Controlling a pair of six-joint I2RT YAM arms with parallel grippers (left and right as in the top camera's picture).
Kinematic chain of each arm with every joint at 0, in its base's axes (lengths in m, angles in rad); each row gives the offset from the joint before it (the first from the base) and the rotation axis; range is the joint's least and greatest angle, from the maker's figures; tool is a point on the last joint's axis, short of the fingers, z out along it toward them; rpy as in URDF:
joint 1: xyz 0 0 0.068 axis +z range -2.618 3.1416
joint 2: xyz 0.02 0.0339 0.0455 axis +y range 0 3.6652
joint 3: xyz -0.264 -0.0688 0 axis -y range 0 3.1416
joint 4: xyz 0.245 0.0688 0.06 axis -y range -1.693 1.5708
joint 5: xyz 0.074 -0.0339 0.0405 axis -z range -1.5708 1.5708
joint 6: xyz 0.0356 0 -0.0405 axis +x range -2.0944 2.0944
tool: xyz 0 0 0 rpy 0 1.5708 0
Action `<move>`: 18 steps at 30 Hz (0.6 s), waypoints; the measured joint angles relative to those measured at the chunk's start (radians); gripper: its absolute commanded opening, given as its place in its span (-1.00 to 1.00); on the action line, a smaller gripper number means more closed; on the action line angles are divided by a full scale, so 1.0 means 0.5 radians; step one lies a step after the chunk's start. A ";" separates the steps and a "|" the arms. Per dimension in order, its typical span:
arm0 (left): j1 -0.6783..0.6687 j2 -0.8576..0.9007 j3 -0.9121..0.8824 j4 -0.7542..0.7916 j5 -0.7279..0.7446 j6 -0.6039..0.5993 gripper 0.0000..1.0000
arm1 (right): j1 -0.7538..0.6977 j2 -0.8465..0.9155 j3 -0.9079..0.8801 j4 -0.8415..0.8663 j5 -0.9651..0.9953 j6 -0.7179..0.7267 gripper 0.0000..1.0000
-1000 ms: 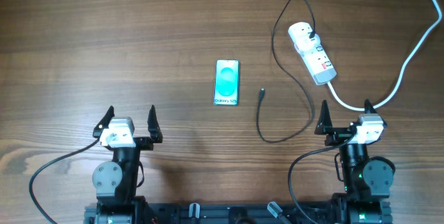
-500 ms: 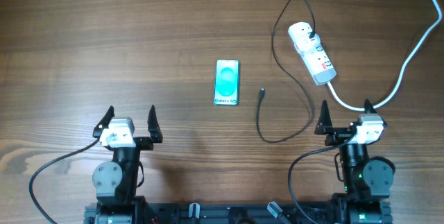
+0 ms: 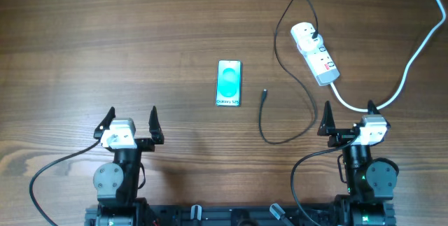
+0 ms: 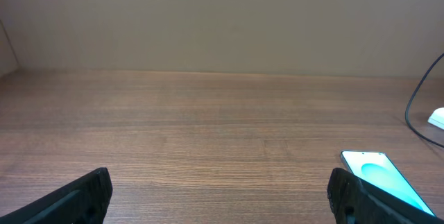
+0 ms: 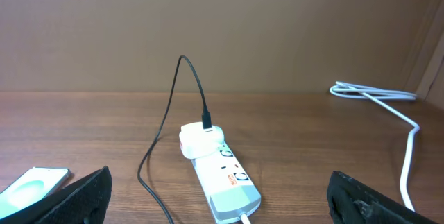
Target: Plug charger to phone and switch on socket
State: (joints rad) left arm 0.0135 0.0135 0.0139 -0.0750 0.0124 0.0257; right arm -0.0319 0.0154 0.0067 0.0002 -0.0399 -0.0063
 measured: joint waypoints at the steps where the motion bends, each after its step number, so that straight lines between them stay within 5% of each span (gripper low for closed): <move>1: 0.000 0.000 0.000 0.000 0.000 0.000 1.00 | 0.000 0.000 0.000 0.000 -0.001 0.000 0.99; 6: 0.000 0.000 -0.002 0.047 0.243 -0.011 1.00 | 0.000 0.000 0.000 0.000 0.000 0.000 0.99; 13: 0.000 0.000 -0.006 0.158 1.116 -0.017 1.00 | 0.000 0.000 0.000 0.000 0.000 0.000 0.99; 18: -0.001 -0.002 -0.014 0.935 1.403 -0.134 1.00 | 0.000 0.000 0.000 -0.001 -0.001 -0.001 0.99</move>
State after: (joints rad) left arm 0.0132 0.0124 0.0071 0.3923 0.7139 -0.0410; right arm -0.0319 0.0154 0.0067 -0.0002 -0.0402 -0.0067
